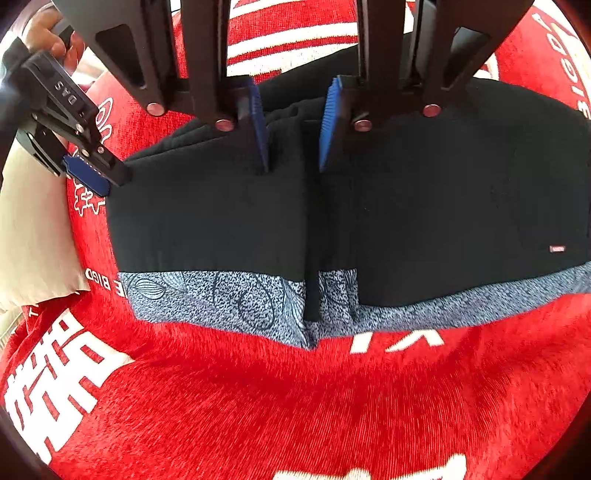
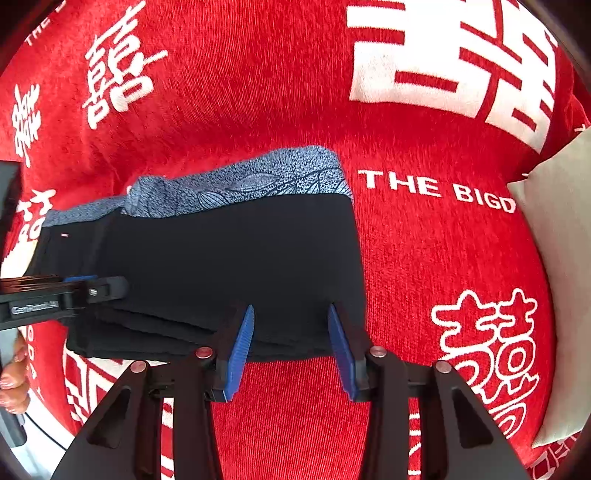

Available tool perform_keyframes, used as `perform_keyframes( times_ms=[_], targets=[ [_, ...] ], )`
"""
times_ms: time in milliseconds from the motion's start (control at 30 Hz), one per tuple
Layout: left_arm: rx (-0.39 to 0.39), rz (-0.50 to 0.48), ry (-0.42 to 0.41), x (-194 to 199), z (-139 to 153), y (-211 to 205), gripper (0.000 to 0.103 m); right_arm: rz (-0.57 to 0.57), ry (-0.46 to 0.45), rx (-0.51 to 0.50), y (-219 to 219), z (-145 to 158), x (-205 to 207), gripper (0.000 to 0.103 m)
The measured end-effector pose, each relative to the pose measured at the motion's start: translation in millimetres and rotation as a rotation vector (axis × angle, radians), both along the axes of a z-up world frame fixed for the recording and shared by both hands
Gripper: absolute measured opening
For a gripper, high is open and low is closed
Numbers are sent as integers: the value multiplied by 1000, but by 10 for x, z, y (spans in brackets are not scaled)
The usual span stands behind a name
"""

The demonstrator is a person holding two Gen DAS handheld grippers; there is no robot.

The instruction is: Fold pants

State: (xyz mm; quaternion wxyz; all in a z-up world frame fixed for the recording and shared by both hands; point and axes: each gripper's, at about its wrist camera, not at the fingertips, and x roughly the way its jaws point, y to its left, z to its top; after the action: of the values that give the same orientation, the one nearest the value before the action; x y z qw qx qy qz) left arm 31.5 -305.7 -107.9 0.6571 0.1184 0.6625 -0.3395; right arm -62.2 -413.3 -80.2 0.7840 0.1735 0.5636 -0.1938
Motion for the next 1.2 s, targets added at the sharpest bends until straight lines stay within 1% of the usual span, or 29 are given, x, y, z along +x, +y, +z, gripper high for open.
perform_keyframes(
  times_ms=[100,167,267,333,400,500,533,600,667,733,800,833,867,933,967,1033,1067,1100,1133,1167,1200],
  targets=[
    [-24,-4,-40,-30,135,41,24,0,8,-4,-1,-12,28,45],
    [-57,2,-36,-37,232,83,17,-8,9,4,-9,-7,15,45],
    [-85,-2,-25,-68,308,136,17,-12,8,19,-9,14,1,45],
    [-73,-14,-31,-94,285,163,17,0,11,23,18,26,-4,45],
    [-50,-23,-29,-140,189,182,17,21,18,13,71,16,11,45],
    [-16,-43,-60,-236,13,243,17,47,30,-7,138,-28,42,45],
    [-26,-40,-71,-264,-19,284,17,51,33,-11,155,-45,50,45],
    [-31,-41,-89,-293,2,303,17,66,41,-28,199,-78,57,46],
    [-24,-14,-85,-281,42,333,17,83,42,-45,236,-78,57,47],
    [-14,12,-83,-250,102,365,18,88,39,-39,230,-67,49,47],
    [6,28,-114,-208,192,388,28,81,30,-17,203,-46,23,47],
    [11,41,-132,-177,245,384,45,74,22,-2,183,-26,10,47],
    [0,56,-147,-142,315,384,55,62,5,25,126,5,-7,47],
    [-40,68,-163,-82,447,349,55,34,-29,66,34,69,-56,48],
    [-50,68,-170,-54,491,297,55,5,-54,80,-51,122,-91,48],
    [-65,63,-176,-4,534,128,55,-40,-75,87,-195,180,-118,47],
    [-71,57,-181,14,538,35,55,-71,-86,95,-298,204,-124,42],
    [-73,53,-185,14,531,-43,55,-104,-99,112,-429,220,-118,30],
    [-76,48,-188,28,508,-149,55,-127,-102,126,-533,222,-96,24],
    [-80,43,-190,45,470,-253,55,-151,-100,143,-653,216,-54,22],
    [-79,41,-194,60,440,-329,55,-179,-106,166,-775,201,-5,22]
  ],
)
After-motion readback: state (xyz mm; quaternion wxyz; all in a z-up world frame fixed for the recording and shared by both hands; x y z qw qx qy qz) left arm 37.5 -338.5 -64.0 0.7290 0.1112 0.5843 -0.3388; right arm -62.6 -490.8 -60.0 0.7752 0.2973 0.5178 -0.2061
